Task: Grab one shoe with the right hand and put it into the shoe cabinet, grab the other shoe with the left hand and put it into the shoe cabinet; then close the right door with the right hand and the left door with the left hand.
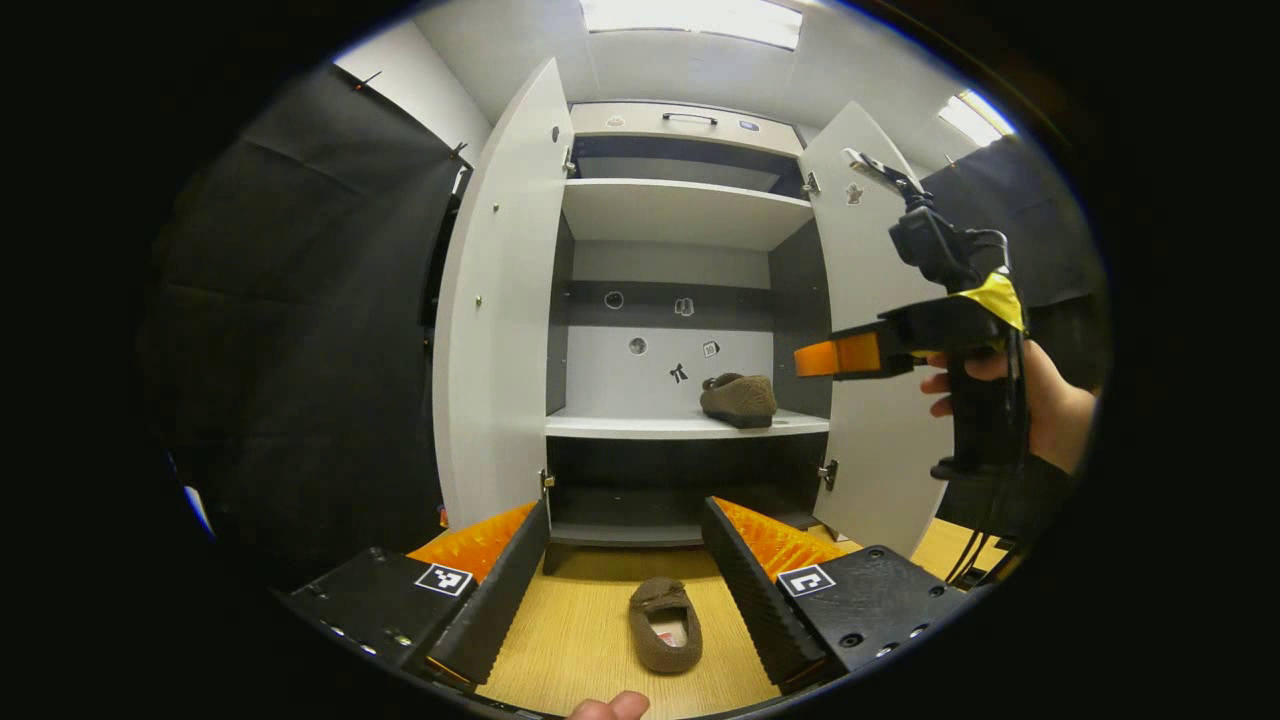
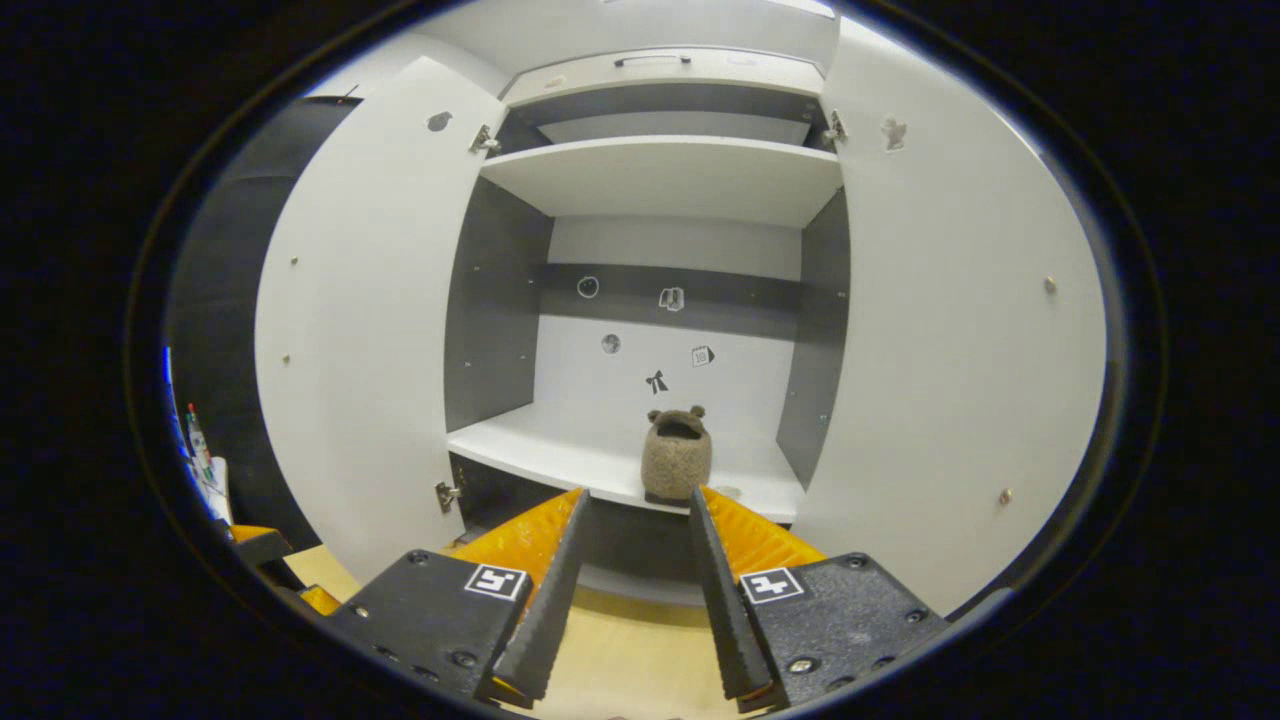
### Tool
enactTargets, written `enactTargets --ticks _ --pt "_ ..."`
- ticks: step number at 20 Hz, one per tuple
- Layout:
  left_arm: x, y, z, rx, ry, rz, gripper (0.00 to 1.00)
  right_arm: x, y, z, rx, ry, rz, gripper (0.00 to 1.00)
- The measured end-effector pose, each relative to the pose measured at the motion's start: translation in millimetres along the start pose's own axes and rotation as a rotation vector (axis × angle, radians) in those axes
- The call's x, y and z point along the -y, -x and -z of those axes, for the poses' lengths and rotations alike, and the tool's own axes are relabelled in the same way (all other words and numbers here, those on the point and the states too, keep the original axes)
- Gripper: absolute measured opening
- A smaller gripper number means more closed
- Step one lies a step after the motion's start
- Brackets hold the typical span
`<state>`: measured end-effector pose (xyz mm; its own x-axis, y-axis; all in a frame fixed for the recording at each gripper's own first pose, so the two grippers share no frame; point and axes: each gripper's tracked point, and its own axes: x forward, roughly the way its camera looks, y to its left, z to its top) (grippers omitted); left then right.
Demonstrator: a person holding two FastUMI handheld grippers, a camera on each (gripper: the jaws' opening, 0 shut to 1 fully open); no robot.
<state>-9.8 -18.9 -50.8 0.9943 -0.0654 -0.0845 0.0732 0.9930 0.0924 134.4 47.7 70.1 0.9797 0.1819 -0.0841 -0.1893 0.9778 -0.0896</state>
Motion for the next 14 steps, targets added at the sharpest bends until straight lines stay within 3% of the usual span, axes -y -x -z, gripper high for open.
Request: enactTargets --ticks 8,9,13,14 --pt "14 4 8 -0.023 -0.003 0.032 0.95 -2 58 84 0.036 -0.103 0.076 0.65" --pt "14 3 9 -0.026 -0.002 0.032 0.95 1 66 95 0.041 -0.111 0.096 0.69" --pt "17 1 18 -0.051 0.013 0.036 0.95 6 95 131 0.073 -0.123 0.149 0.65" --pt "18 0 21 -0.063 0.017 0.039 0.95 7 101 137 0.070 -0.112 0.155 0.69"
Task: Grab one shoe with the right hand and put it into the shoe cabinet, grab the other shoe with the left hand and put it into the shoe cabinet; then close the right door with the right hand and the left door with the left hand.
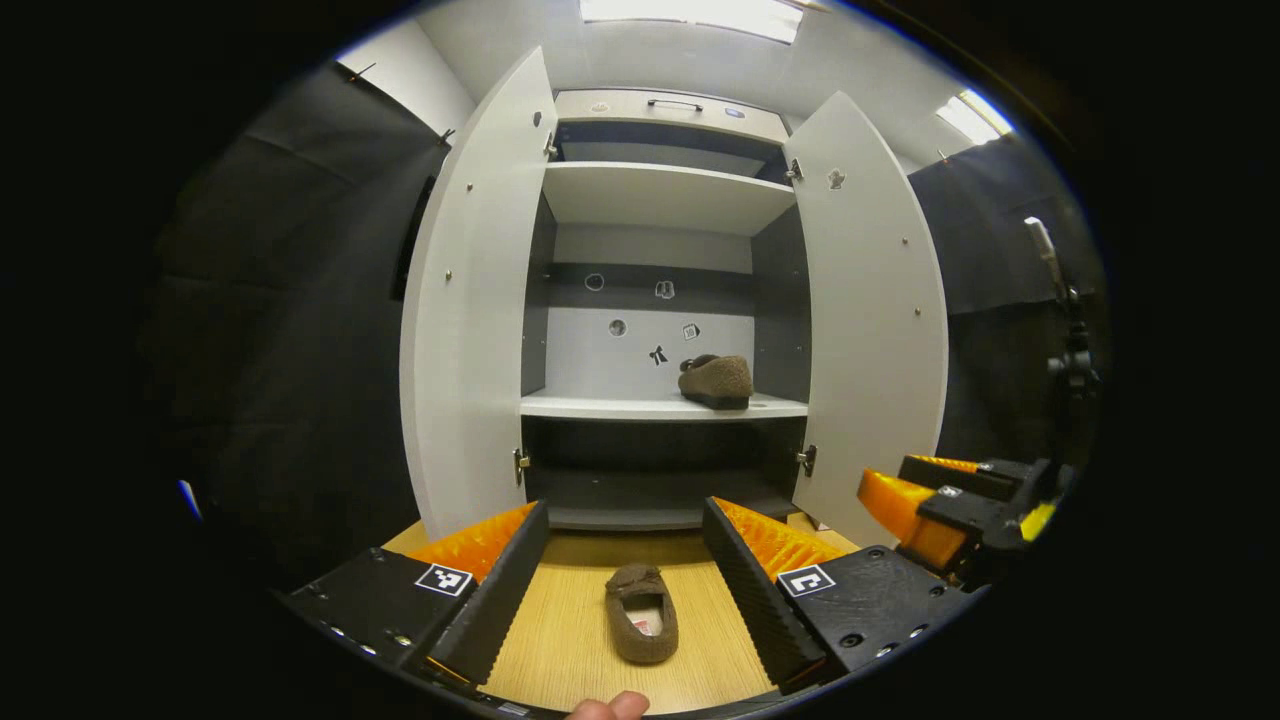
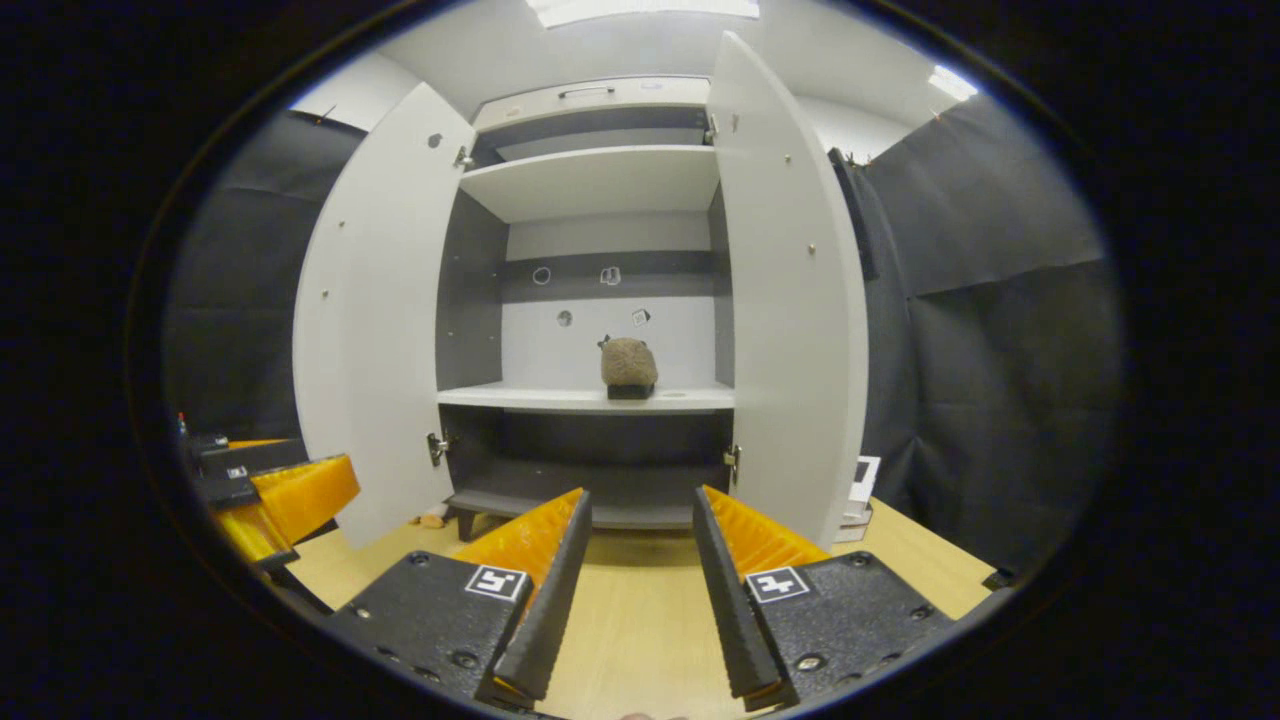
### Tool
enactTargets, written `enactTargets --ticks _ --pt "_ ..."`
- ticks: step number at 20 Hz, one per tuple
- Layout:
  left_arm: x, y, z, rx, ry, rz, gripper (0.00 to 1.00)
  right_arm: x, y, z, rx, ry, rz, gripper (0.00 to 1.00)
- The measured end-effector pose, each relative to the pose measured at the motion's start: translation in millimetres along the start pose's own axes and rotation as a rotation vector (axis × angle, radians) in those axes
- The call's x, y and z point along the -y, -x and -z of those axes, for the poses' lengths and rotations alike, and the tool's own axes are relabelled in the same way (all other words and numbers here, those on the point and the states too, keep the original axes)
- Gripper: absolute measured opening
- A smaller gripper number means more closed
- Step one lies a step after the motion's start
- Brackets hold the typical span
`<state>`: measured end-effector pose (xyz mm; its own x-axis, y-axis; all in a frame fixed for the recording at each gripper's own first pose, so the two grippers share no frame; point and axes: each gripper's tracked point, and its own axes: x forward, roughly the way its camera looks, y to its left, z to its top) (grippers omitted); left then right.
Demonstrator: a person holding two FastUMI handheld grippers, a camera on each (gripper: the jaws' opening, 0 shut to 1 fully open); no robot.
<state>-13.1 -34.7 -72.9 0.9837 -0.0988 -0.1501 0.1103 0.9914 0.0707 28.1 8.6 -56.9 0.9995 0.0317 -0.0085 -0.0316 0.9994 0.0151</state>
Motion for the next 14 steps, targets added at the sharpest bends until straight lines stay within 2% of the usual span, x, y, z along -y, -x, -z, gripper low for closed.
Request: enactTargets --ticks 2,6,10,14 --pt "1 -2 8 -0.030 0.013 0.008 0.95 3 11 5 0.005 0.027 0.007 0.67" --pt "0 -17 27 -0.116 0.033 0.011 0.95 6 21 -4 0.021 0.022 0.007 0.71" --pt "-1 -49 75 -0.301 0.054 0.033 0.95 12 27 -14 0.034 0.007 0.007 0.74" --pt "-12 -77 137 -0.439 0.141 -0.007 0.95 24 28 -3 0.004 0.049 0.034 0.74"
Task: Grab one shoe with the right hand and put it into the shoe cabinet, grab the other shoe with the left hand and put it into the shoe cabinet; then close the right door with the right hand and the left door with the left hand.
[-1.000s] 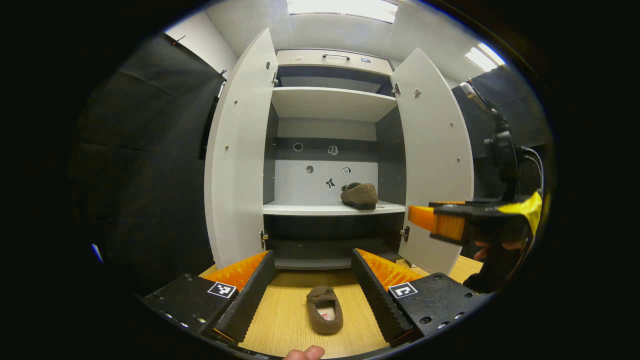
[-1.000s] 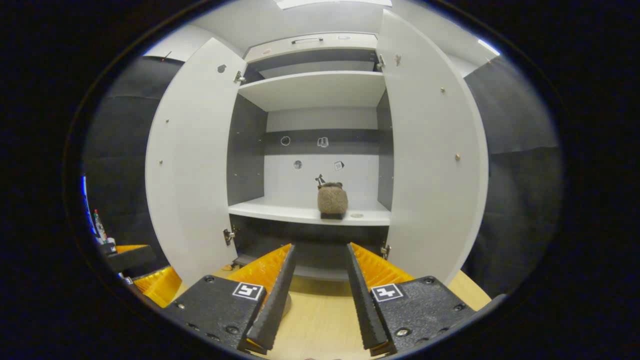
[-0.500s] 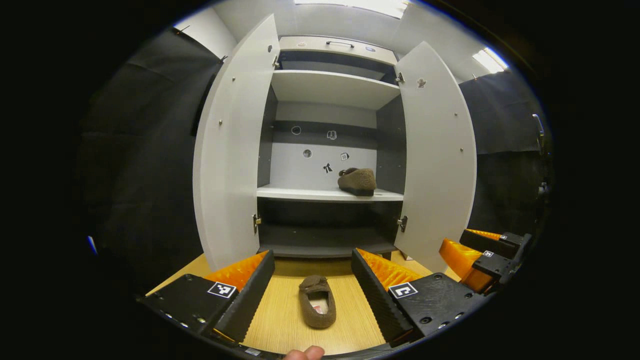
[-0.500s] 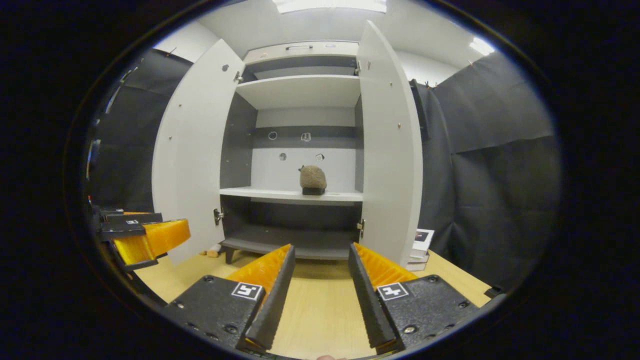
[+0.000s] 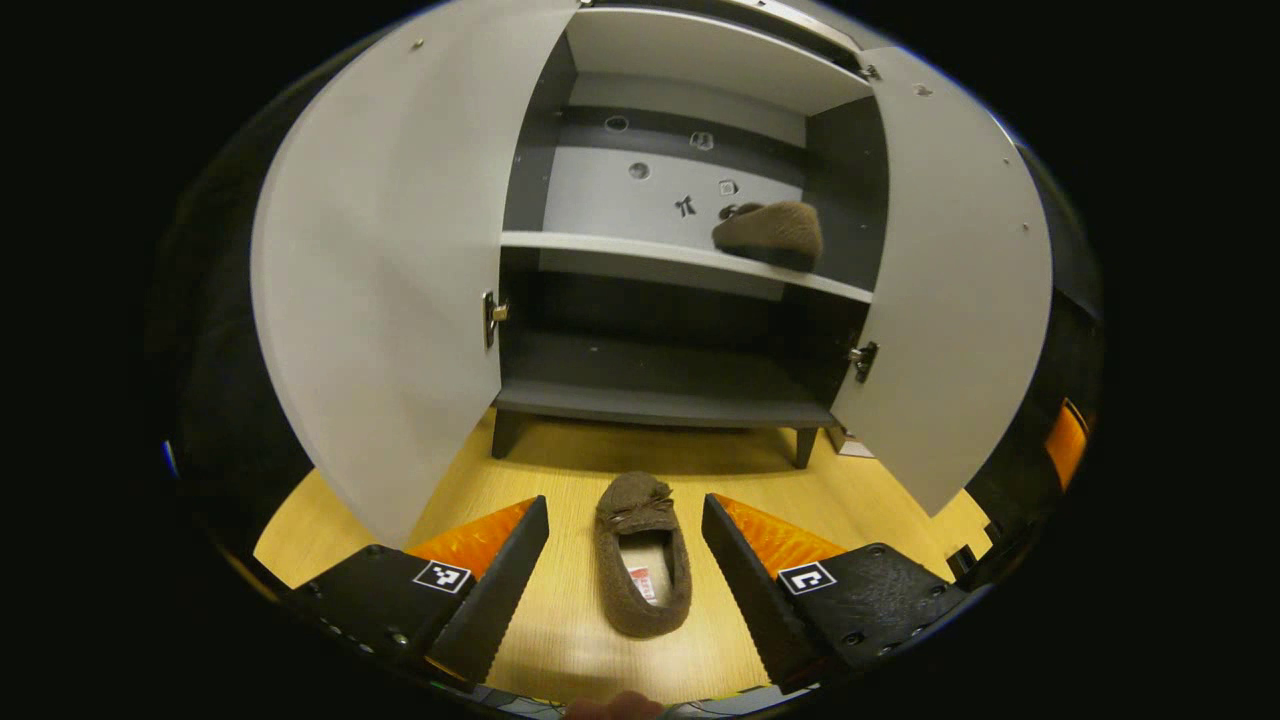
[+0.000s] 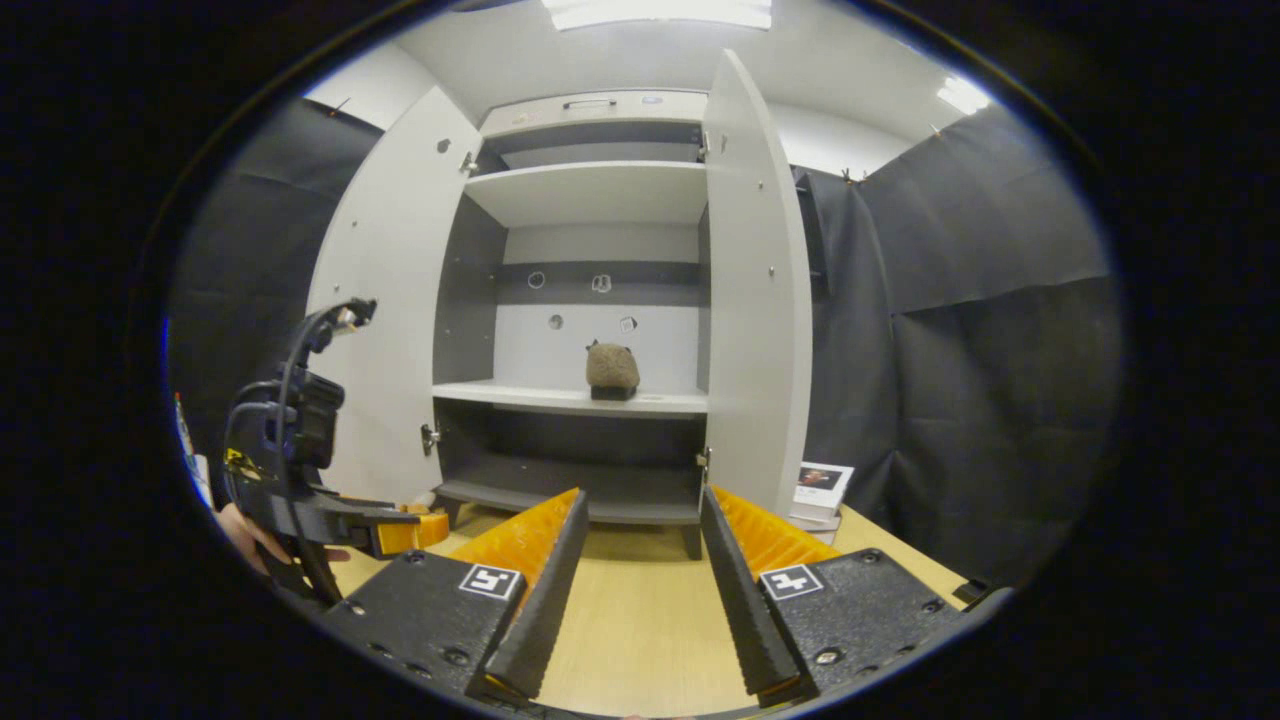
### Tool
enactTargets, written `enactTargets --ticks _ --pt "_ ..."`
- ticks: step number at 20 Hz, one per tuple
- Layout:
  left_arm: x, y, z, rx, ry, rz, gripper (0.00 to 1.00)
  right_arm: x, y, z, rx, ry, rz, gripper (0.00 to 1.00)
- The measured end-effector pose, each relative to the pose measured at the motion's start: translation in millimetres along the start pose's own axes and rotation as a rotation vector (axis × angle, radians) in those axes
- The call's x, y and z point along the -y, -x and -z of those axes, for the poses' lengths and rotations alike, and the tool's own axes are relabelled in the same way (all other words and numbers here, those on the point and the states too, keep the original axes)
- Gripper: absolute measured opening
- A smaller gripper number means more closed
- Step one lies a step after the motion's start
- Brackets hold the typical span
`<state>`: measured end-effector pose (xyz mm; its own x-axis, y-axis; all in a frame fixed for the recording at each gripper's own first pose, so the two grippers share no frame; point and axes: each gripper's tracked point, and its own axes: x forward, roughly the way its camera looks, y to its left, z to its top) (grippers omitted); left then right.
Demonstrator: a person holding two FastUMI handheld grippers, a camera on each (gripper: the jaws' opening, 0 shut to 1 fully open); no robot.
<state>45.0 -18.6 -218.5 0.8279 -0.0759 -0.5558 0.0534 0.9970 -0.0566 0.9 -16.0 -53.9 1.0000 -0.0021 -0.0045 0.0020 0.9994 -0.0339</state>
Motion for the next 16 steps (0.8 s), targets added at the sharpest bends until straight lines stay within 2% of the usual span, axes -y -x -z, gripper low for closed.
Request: enactTargets --ticks 6,13,15,16 --pt "-25 -63 78 -0.223 -0.001 -0.014 0.95 15 4 7 -0.035 0.022 0.031 0.73" --pt "-21 -84 99 -0.273 0.046 -0.002 0.93 23 0 17 -0.084 0.039 0.050 0.74" --pt "-19 -92 98 -0.244 0.074 0.003 0.90 24 -4 19 -0.095 0.041 0.049 0.73" --pt "-17 -96 99 -0.232 0.088 0.007 0.77 24 -5 19 -0.099 0.046 0.049 0.73"
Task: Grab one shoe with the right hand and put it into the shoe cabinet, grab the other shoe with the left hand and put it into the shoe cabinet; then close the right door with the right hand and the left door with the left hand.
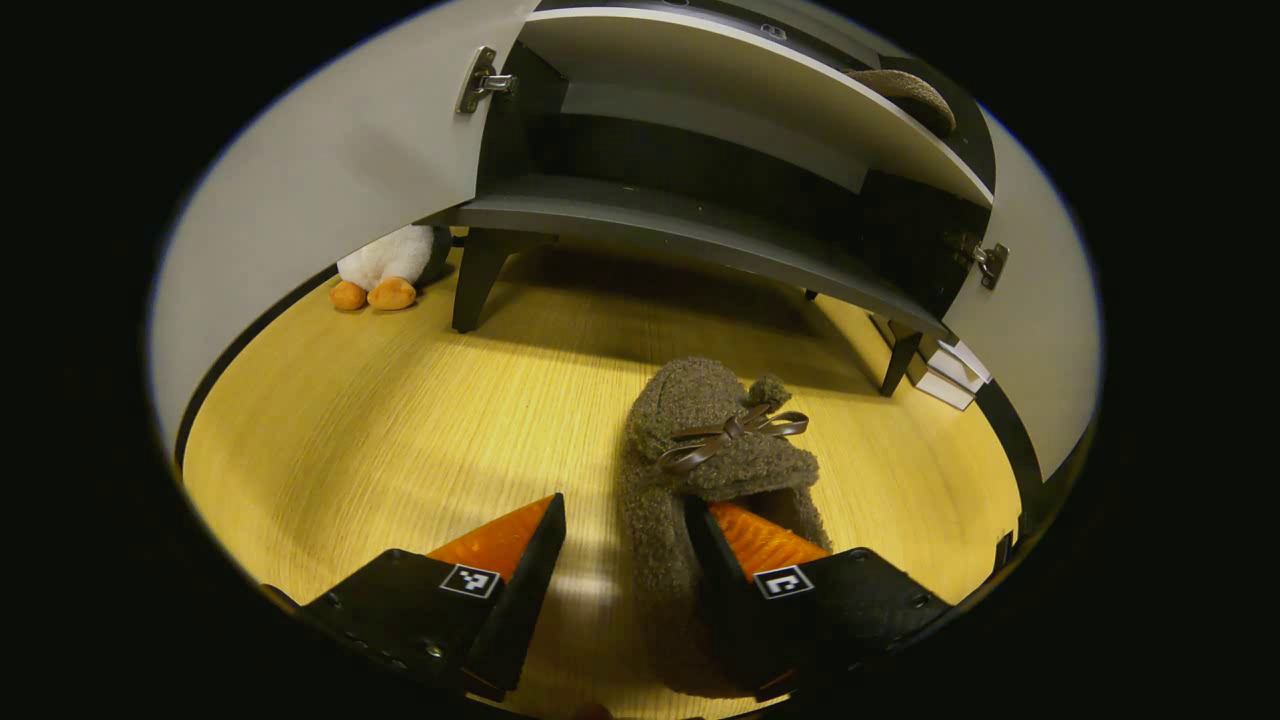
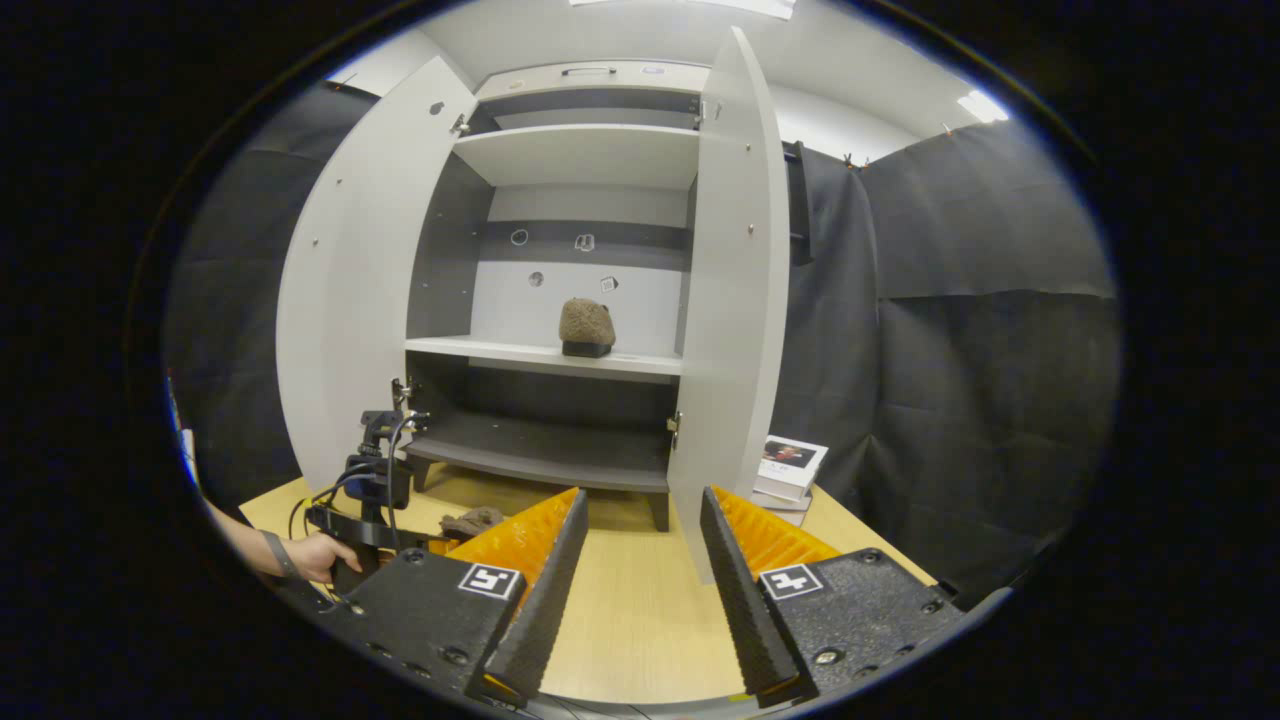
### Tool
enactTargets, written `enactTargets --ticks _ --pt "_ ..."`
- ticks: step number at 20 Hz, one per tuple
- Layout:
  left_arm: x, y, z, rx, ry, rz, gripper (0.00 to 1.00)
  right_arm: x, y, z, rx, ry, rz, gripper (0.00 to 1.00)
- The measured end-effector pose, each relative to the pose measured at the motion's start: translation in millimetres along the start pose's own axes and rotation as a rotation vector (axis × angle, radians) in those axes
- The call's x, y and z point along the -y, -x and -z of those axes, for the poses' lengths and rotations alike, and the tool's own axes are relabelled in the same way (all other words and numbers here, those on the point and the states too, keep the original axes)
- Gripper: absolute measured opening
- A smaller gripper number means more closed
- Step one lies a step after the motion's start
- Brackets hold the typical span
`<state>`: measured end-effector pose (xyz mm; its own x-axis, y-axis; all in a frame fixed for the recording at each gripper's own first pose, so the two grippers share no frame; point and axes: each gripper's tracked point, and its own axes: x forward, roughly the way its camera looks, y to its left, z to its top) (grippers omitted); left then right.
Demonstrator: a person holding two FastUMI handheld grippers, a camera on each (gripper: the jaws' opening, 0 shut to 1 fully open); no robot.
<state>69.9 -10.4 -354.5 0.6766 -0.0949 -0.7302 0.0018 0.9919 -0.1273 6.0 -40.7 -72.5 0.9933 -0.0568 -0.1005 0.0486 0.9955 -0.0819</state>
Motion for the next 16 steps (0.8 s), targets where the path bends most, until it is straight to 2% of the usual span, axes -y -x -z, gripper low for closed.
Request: enactTargets --ticks 1,3,4,5,6,8,11,16 --pt "3 -2 -1 0.009 0.014 0.015 0.73 0 -1 0 -0.001 0.007 -0.001 0.73" --pt "12 -6 -1 0.030 0.025 0.044 0.55 -2 -3 -2 -0.001 0.018 -0.006 0.73" --pt "11 -7 -3 0.042 0.004 0.032 0.39 -3 -4 -2 -0.002 0.022 -0.010 0.73" --pt "7 -8 -4 0.057 -0.022 0.008 0.34 -5 -4 -2 -0.003 0.024 -0.016 0.73" --pt "5 -8 -8 0.074 -0.029 -0.010 0.15 -7 -5 -3 -0.003 0.023 -0.025 0.73" --pt "5 6 -9 0.071 -0.002 -0.034 0.04 -11 -5 -2 -0.005 0.024 -0.044 0.73" --pt "24 53 -48 0.199 -0.003 -0.025 0.01 -12 -6 -7 0.010 0.034 -0.049 0.73" --pt "83 132 -173 0.419 0.023 0.036 0.01 -20 -6 -12 0.039 0.013 -0.067 0.73"
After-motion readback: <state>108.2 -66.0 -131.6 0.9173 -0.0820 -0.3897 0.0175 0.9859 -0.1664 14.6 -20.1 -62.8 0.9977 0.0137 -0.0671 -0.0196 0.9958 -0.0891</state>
